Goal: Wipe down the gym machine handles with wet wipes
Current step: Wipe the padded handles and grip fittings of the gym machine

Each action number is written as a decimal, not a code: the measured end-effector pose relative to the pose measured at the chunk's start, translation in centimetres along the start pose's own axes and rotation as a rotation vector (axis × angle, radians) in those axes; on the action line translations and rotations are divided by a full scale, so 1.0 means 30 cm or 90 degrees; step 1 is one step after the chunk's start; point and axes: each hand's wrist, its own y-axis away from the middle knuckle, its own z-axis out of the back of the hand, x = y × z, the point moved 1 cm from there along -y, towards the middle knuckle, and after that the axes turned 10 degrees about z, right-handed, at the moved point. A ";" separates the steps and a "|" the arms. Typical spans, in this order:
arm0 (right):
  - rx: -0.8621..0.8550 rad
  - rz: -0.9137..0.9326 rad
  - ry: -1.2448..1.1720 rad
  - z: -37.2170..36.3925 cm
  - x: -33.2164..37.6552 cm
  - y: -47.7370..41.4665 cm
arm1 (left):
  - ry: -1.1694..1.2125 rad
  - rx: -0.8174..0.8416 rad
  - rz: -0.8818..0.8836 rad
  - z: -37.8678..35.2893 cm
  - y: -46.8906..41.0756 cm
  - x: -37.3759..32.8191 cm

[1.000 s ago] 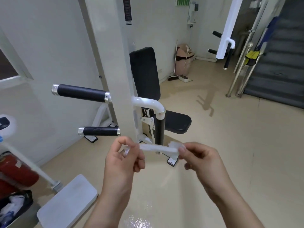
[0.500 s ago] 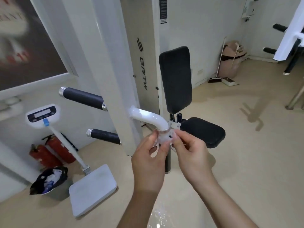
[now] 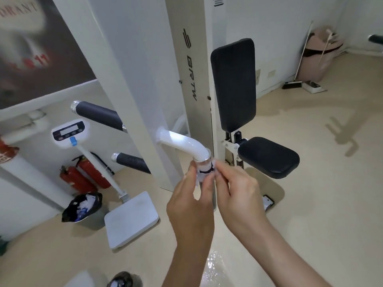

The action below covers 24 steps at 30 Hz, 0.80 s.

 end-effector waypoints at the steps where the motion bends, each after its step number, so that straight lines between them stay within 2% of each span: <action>1: 0.022 0.000 -0.031 0.002 0.005 0.007 | 0.048 0.050 0.086 -0.007 -0.002 0.001; 2: 0.045 -0.001 -0.067 0.004 0.006 0.015 | 0.059 0.092 0.125 -0.013 -0.004 0.000; 3: 0.061 -0.008 -0.106 0.007 0.006 0.021 | 0.005 0.109 0.095 -0.014 -0.015 -0.005; 6: 0.051 -0.070 -0.193 0.002 -0.001 0.035 | -0.107 0.040 -0.014 -0.024 -0.038 -0.018; 8: 0.014 -0.111 -0.222 0.004 -0.004 0.028 | -0.065 0.020 -0.005 -0.033 -0.033 -0.027; 12: 0.011 -0.232 -0.362 0.048 -0.054 -0.043 | 0.098 0.146 0.132 -0.025 -0.031 -0.002; 14: 0.023 -0.288 -0.436 0.063 -0.077 -0.076 | 0.043 0.185 0.126 -0.015 -0.033 0.020; 16: 0.012 -0.315 -0.469 0.056 -0.077 -0.086 | -0.017 0.163 0.104 -0.011 -0.038 0.032; 20: 0.007 -0.268 -0.390 0.052 -0.029 -0.029 | 0.031 0.082 0.158 -0.032 -0.019 0.000; 24: 0.029 -0.127 -0.248 0.064 -0.018 0.000 | -0.048 0.058 0.134 -0.045 0.026 -0.026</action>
